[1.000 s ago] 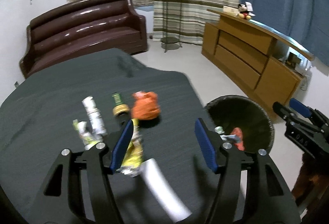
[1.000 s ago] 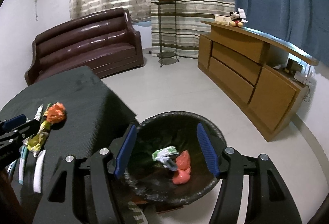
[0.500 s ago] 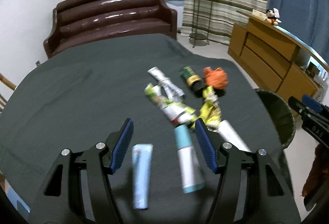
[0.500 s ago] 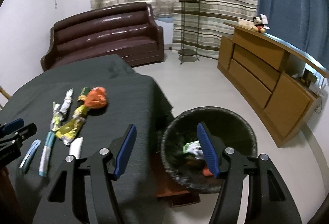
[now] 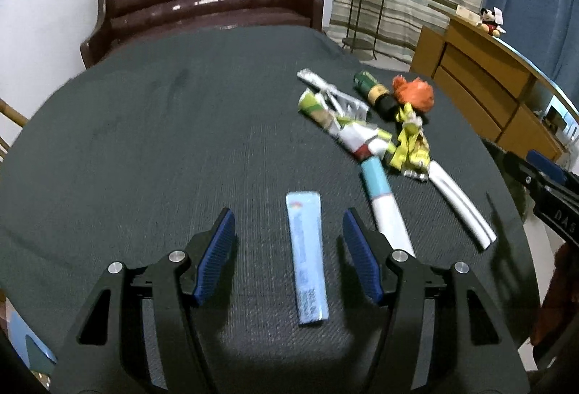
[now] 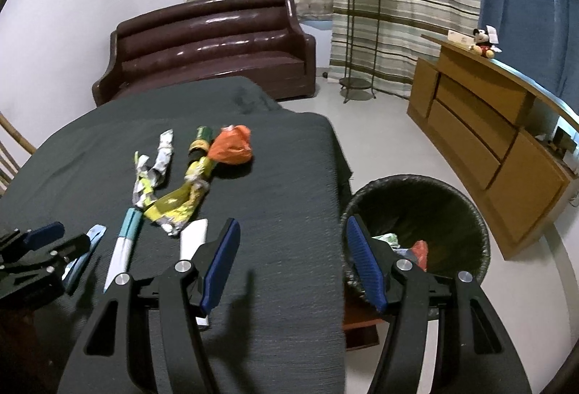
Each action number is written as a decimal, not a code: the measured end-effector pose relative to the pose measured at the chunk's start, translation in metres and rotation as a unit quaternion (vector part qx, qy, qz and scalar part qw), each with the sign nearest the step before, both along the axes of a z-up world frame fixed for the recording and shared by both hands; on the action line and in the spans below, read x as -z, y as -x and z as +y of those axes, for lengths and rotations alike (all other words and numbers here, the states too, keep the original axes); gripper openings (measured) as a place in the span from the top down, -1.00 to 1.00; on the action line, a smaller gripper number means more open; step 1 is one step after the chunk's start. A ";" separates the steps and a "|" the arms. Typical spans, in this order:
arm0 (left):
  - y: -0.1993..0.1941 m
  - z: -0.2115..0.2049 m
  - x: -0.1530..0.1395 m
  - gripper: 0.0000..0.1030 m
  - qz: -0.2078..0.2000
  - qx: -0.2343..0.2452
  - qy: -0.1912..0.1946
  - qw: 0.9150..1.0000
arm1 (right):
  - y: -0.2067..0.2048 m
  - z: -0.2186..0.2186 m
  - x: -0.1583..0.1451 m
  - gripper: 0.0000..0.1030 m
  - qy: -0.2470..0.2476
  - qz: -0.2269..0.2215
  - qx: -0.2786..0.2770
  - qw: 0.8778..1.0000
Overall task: Collect trash
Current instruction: 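Move both tools back toward the remaining trash on the table, then grasp the light blue toothpaste tube with the left tool while the right tool grasps the white tube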
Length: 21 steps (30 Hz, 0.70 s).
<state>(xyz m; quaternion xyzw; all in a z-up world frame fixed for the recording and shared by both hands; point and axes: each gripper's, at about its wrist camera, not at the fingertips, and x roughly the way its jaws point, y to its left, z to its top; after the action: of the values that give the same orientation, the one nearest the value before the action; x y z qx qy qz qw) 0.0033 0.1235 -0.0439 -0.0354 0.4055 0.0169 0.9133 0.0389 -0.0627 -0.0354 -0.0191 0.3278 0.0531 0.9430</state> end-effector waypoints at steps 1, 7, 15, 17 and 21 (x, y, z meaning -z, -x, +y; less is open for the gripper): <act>0.000 0.001 0.002 -0.15 0.005 0.002 0.005 1.000 | 0.000 0.003 0.001 -0.17 0.001 0.001 -0.003 1.000; 0.001 -0.002 0.008 0.09 0.014 0.018 0.000 1.000 | -0.001 0.014 0.004 -0.17 0.000 0.006 -0.014 1.000; 0.007 -0.001 0.011 0.71 0.000 0.032 -0.009 0.999 | 0.000 0.025 0.005 -0.17 0.003 0.011 -0.029 1.000; 0.007 0.000 0.009 0.72 -0.003 0.032 -0.010 0.999 | 0.002 0.028 0.006 -0.17 0.005 0.013 -0.035 0.999; 0.005 0.005 0.003 0.73 -0.013 0.025 -0.009 1.000 | 0.006 0.038 0.008 -0.17 0.009 0.019 -0.054 0.998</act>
<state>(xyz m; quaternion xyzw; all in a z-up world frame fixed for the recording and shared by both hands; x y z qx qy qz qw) -0.0013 0.1284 -0.0470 -0.0173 0.3944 -0.0025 0.9188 0.0330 -0.0244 -0.0436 -0.0448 0.3443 0.1013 0.9323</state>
